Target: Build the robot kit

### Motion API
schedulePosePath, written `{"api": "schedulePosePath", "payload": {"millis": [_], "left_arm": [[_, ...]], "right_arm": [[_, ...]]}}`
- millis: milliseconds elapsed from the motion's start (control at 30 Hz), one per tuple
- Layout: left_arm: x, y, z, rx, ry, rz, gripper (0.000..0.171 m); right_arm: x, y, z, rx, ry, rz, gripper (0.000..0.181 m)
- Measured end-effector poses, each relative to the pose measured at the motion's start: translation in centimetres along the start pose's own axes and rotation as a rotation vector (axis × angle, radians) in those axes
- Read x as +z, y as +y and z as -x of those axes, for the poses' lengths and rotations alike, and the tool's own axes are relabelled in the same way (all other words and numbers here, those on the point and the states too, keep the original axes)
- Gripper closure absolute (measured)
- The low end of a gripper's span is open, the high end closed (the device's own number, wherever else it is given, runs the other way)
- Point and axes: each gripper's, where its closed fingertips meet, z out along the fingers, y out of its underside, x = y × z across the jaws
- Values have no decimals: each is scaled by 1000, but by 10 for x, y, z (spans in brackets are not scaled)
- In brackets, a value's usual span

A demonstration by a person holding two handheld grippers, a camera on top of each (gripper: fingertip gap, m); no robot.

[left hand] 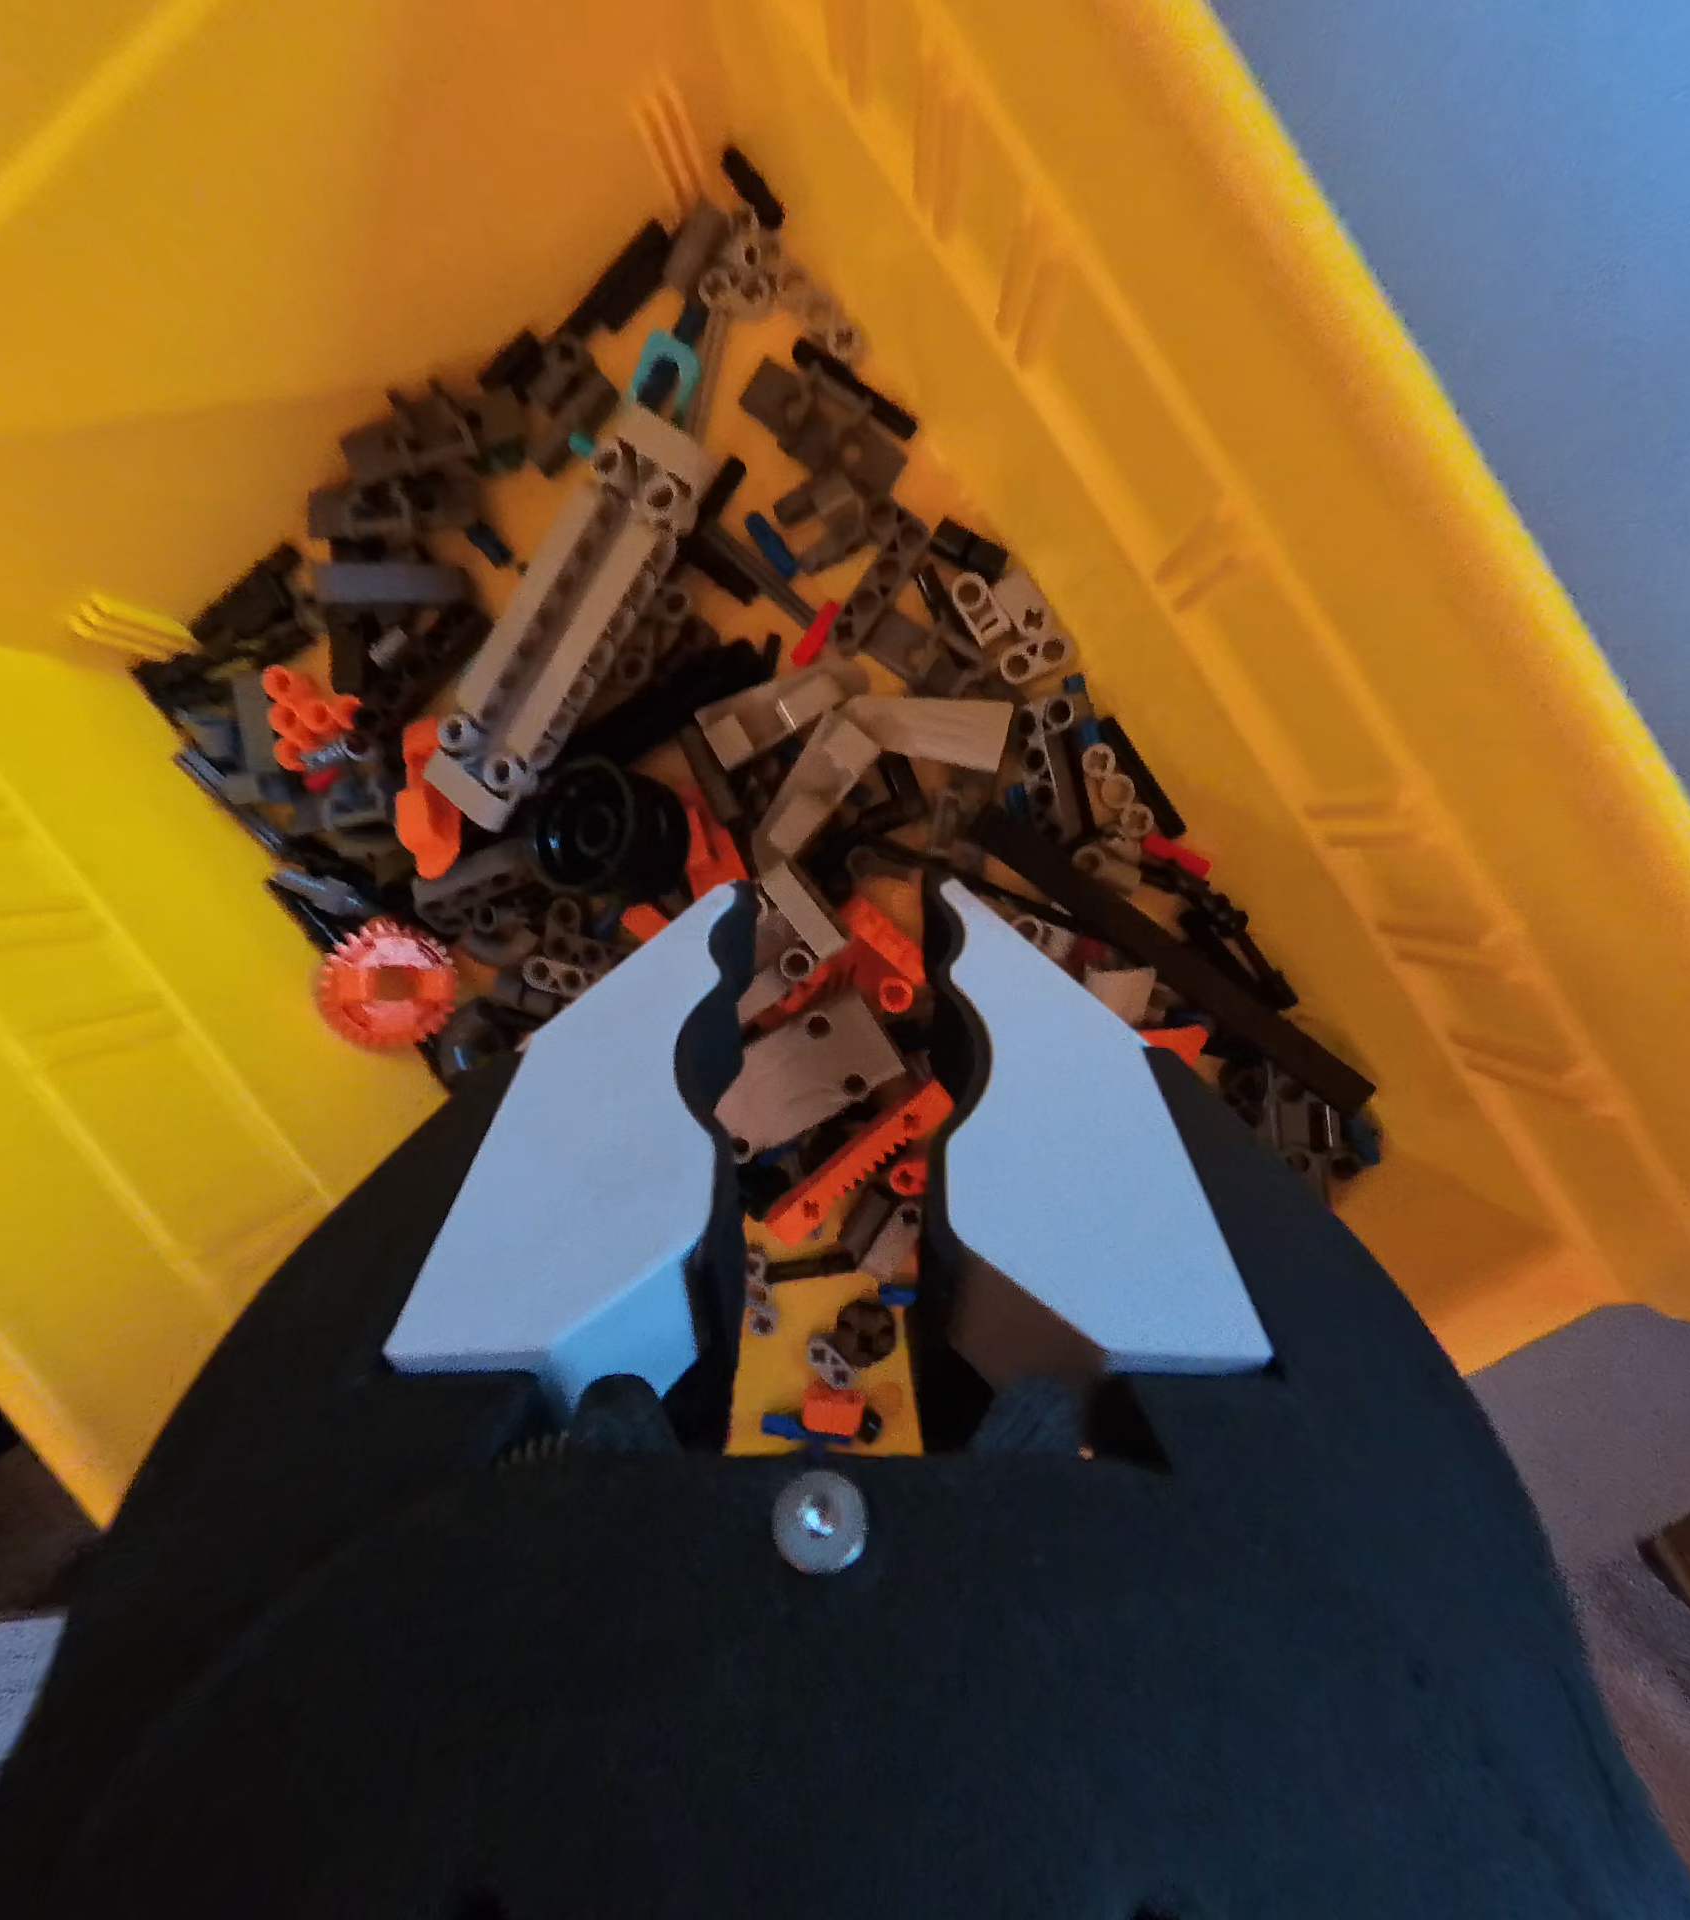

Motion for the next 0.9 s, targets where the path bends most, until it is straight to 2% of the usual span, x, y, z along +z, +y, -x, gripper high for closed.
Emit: {"api": "schedulePosePath", "payload": {"millis": [67,200,333,400,633,900], "left_arm": [[0,8,-1,-30,19,14,138],[-15,18,-6,-36,15,-15,144],[-31,47,-7,-31,-35,45,146],[-38,63,-3,-35,-75,89,147],[-49,93,23,-122,-174,154,150],[-49,102,19,-169,-148,194,151]], "right_arm": [[1,0,0,9,-7,1,180],[0,0,0,2,-1,-1,180],[0,-1,0,-10,0,-3,180],[0,-1,0,-10,-3,-3,180],[1,-1,1,-12,-13,-5,180],[0,-1,3,-14,-28,-7,180]]}}
